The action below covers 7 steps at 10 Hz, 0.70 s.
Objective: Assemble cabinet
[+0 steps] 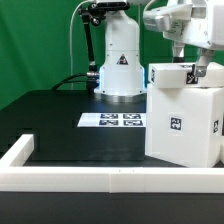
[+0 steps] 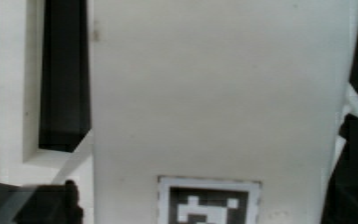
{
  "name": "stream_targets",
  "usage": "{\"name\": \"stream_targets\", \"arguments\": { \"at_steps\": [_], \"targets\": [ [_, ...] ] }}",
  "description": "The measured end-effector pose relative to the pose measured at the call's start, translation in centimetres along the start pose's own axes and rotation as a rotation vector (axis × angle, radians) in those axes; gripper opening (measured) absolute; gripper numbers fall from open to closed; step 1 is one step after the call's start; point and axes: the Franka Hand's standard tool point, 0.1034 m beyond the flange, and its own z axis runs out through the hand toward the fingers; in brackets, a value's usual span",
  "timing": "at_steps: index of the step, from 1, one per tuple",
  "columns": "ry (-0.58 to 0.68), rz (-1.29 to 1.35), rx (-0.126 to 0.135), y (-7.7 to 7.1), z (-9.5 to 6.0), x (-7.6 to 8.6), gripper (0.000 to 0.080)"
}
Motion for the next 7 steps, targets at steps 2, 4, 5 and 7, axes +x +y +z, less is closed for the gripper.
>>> {"name": "stream_targets", "arguments": {
  "at_steps": [2,4,5,7],
  "targets": [
    [0.000,0.046,0.000,-0.01,0.01,-0.05,0.0552],
    [0.001,0.103,0.001,-0.01,0.02,-0.09,0.0552],
    [0.003,0.268,0.002,-0.02,0.05,-0.10,0.0553],
    [0.001,0.447,0.003,-0.03,0.12,-0.29,0.0553]
  ]
}}
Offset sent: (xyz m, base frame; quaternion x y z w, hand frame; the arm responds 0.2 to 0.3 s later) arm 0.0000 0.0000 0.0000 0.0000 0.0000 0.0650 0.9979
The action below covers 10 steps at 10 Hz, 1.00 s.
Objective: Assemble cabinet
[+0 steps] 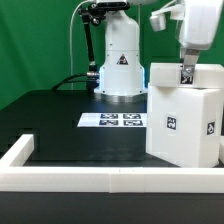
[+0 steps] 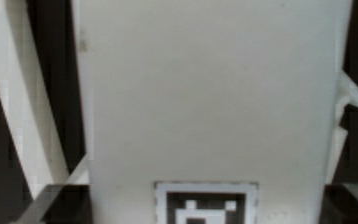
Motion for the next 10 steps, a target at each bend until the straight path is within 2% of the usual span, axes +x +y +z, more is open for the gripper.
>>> {"name": "stream_targets", "arguments": {
  "at_steps": [2,5,10],
  "targets": [
    [-0.001,0.255,0.003,-0.1,0.0,0.2,0.0553],
    [0.000,0.589,0.003,-0.6,-0.2,1.4,0.0553],
    [0.000,1.029,0.003,-0.7,-0.2,1.5,0.0553]
  ]
}}
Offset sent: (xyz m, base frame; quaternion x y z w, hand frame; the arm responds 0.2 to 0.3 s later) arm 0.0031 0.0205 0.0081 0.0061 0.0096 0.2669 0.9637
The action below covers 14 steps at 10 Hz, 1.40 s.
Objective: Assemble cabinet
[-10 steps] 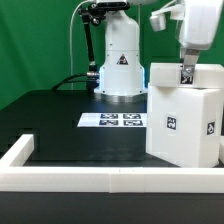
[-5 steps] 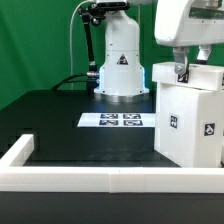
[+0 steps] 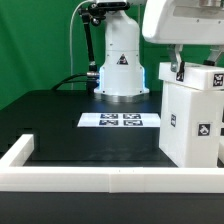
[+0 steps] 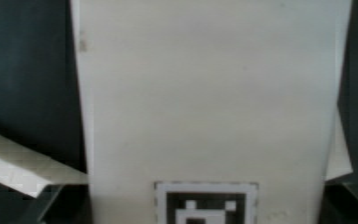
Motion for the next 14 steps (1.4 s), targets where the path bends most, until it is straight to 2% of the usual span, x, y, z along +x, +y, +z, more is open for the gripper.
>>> {"name": "stream_targets", "arguments": {
  "at_steps": [7,9,11,12,14],
  "targets": [
    [0.002,0.560,0.002,-0.99,-0.09,0.13,0.0553],
    [-0.006,0.802,0.023,-0.99,-0.09,0.13,0.0553],
    [-0.011,0.960,0.028,-0.85,-0.01,0.06,0.0553],
    [0.001,1.005,0.032,-0.16,0.22,0.07,0.0553],
    [0.002,1.149,0.039,-0.15,0.20,0.16,0.0553]
  ]
}}
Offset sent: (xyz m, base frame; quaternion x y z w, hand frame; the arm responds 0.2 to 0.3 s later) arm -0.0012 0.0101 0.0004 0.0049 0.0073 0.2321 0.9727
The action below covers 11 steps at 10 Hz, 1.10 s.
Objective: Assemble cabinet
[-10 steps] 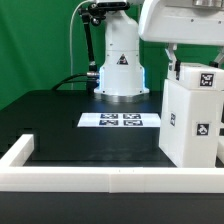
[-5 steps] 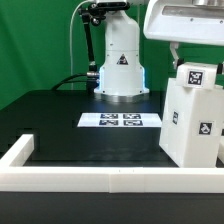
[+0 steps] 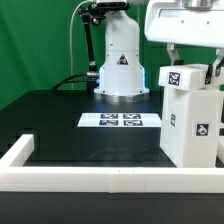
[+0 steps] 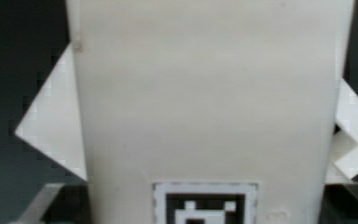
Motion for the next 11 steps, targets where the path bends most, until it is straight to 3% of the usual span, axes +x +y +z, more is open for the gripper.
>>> {"name": "stream_targets", "arguments": {
  "at_steps": [3,8,9,11],
  "targets": [
    [-0.019,0.267,0.008,-0.16,0.01,-0.28,0.0553],
    [-0.048,0.443,0.018,-0.54,-0.01,-0.86,0.0553],
    [-0.049,0.433,0.019,-0.54,-0.02,-0.85,0.0722],
    [-0.071,0.404,0.042,-0.81,-0.74,-0.88,0.0795]
  ]
}}
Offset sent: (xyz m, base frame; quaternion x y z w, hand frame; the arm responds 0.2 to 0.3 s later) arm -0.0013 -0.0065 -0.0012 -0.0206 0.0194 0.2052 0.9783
